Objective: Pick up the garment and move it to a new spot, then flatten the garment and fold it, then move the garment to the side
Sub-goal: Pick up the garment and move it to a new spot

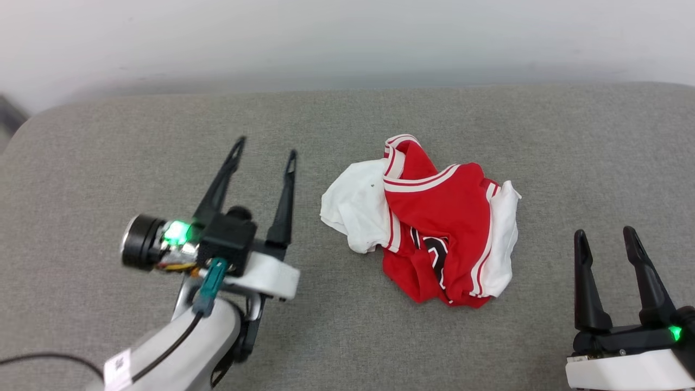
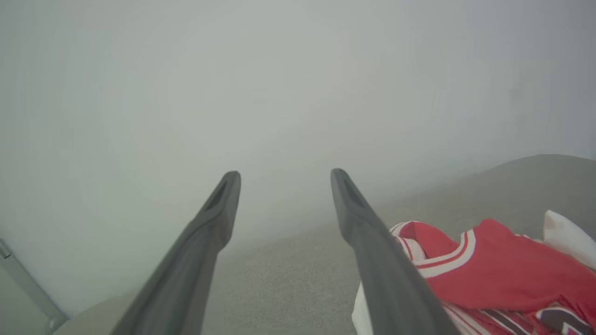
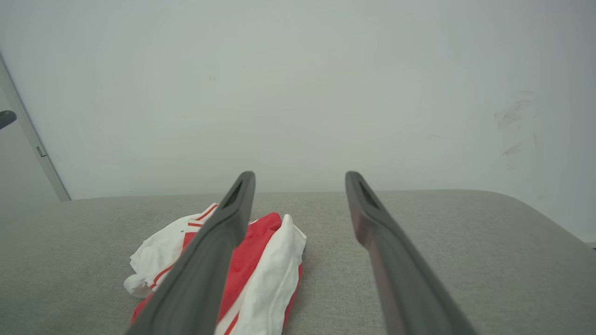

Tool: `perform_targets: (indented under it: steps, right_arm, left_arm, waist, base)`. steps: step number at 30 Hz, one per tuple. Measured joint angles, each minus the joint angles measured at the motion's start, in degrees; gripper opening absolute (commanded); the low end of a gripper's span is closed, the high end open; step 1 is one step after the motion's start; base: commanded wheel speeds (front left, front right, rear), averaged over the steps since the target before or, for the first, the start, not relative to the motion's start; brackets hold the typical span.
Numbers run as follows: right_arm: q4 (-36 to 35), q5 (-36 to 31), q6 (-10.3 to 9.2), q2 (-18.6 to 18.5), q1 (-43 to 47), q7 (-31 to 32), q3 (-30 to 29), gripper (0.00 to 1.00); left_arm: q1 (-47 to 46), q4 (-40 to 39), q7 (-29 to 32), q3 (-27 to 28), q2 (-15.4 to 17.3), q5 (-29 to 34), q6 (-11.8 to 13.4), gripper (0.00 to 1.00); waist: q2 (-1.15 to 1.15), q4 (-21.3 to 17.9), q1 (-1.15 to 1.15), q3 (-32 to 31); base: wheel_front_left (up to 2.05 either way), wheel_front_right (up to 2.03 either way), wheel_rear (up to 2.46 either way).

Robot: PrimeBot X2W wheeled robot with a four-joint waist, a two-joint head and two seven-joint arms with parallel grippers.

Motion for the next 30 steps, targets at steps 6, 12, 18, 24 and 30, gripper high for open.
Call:
perform_targets:
  steps: [6,12,18,24,30]
  right_arm:
    - [0.3,-0.1,0.0,0.0,0.8,0.0,-0.4,1.0]
    - [0.9,-0.1,0.0,0.0,1.4,0.0,-0.3,1.0]
    - [1.8,-0.1,0.0,0.0,2.5,0.0,-0.4,1.0]
    - [2.8,-0.5,0.0,0.0,3.5,0.0,-0.4,1.0]
    - [3.7,-0.5,0.0,0.0,5.0,0.0,-0.4,1.0]
  left_arm:
    - [9.9,-3.6,-0.1,8.1,-0.6,3.8,2.6,1.0]
    - [18.6,-4.8,-0.1,15.8,-3.5,7.3,1.8,1.0]
    - [26.1,-4.3,-0.1,22.3,-7.1,9.0,-2.4,1.0]
    - [30.4,-3.1,-0.1,26.9,-11.0,11.3,-8.3,1.0]
    - [32.9,-1.5,-0.1,30.7,-14.3,14.0,-12.9,1.0]
  waist:
    - [0.0,0.9,0.0,-0.4]
    - [0.0,1.4,0.0,-1.1]
    - [0.0,1.7,0.0,-2.3]
    - [0.0,2.0,0.0,-3.4]
    - [0.0,2.1,0.0,-4.5]
  base:
    - [0.0,0.0,0.0]
    - [0.0,0.0,0.0]
    - [0.0,0.0,0.0]
    - [0.0,0.0,0.0]
    - [0.0,0.0,0.0]
